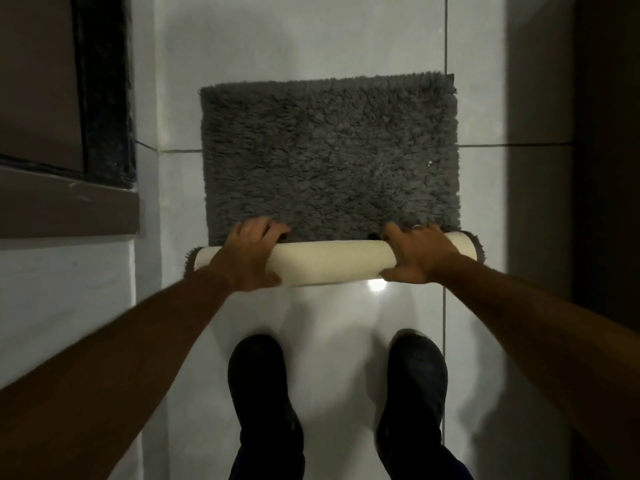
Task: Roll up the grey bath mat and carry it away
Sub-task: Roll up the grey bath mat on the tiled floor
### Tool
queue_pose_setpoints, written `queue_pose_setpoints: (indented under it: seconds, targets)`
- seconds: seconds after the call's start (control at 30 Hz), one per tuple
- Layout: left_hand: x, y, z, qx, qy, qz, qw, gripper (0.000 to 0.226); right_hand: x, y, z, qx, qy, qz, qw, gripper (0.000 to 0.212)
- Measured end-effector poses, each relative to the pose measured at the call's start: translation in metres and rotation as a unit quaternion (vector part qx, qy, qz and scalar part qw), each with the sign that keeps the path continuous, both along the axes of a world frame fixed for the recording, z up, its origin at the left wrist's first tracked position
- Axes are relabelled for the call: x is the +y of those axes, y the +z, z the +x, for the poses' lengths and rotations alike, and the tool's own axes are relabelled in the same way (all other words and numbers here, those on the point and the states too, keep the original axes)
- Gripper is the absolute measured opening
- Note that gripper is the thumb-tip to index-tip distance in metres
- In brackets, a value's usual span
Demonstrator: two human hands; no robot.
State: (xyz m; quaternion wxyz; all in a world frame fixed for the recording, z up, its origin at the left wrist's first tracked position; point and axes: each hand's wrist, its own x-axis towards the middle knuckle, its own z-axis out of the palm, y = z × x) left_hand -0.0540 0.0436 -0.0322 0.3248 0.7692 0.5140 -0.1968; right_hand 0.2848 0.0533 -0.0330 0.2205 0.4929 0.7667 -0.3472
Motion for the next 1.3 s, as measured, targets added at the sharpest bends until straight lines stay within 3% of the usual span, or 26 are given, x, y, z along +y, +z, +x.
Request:
queue_pose_setpoints:
  seconds: [0.07, 0.13, 0.2, 0.3, 0.37, 0.43, 0.53, 0.63, 0.73, 0.83, 0.93, 1.07, 1.2, 1.3]
  targets:
    - [-0.025, 0.000, -0.008, -0.032, -0.039, 0.180, 0.982, 0.061, 0.005, -0.003, 0.003, 0.014, -0.038, -0.011, 0.999, 0.070]
    - [-0.047, -0.001, -0.006, -0.030, -0.028, 0.254, 0.966, 0.042, 0.009, -0.004, 0.002, 0.010, -0.070, -0.021, 0.997, 0.072]
    - [-0.057, -0.011, 0.001, -0.002, 0.000, 0.253, 0.967, 0.048, 0.004, -0.008, -0.001, -0.008, -0.064, 0.054, 0.996, 0.079]
    - [-0.047, -0.021, 0.013, 0.052, 0.000, 0.174, 0.983, 0.101, -0.017, -0.008, 0.001, -0.027, -0.068, 0.201, 0.977, 0.079]
    - [-0.027, -0.023, 0.016, 0.100, -0.008, 0.142, 0.985, 0.129, -0.028, -0.009, 0.005, -0.030, -0.057, 0.226, 0.972, 0.089]
    - [-0.004, -0.023, 0.020, 0.147, -0.021, 0.123, 0.981, 0.140, -0.027, -0.011, 0.008, -0.059, -0.023, 0.220, 0.973, 0.107]
    - [0.021, -0.023, 0.026, 0.179, -0.012, 0.134, 0.975, 0.133, -0.008, -0.014, 0.002, -0.112, -0.006, 0.199, 0.973, 0.118]
    - [0.021, -0.021, 0.025, 0.150, 0.006, 0.175, 0.973, 0.126, 0.012, -0.016, -0.002, -0.137, 0.007, 0.192, 0.972, 0.106]
    - [0.005, -0.026, 0.015, 0.141, -0.049, 0.199, 0.969, 0.119, 0.016, -0.014, -0.002, -0.129, 0.021, 0.185, 0.974, 0.092]
    - [0.005, -0.024, 0.013, 0.127, -0.050, 0.207, 0.969, 0.093, 0.016, -0.010, -0.001, -0.097, 0.028, 0.194, 0.976, 0.079]
    - [0.017, -0.011, 0.002, 0.072, -0.053, 0.159, 0.983, 0.085, 0.013, -0.002, 0.008, -0.043, 0.011, 0.156, 0.987, 0.079]
    - [0.027, 0.011, -0.005, -0.002, -0.048, -0.027, 0.998, 0.073, -0.015, 0.008, 0.022, -0.016, 0.021, 0.081, 0.996, 0.083]
    - [0.026, 0.005, -0.001, -0.017, 0.000, -0.199, 0.980, 0.063, -0.054, 0.011, 0.015, -0.022, 0.004, 0.134, 0.991, 0.087]
    - [0.043, 0.002, -0.011, -0.047, 0.015, -0.191, 0.980, 0.064, -0.058, 0.005, 0.007, -0.033, 0.007, 0.151, 0.988, 0.107]
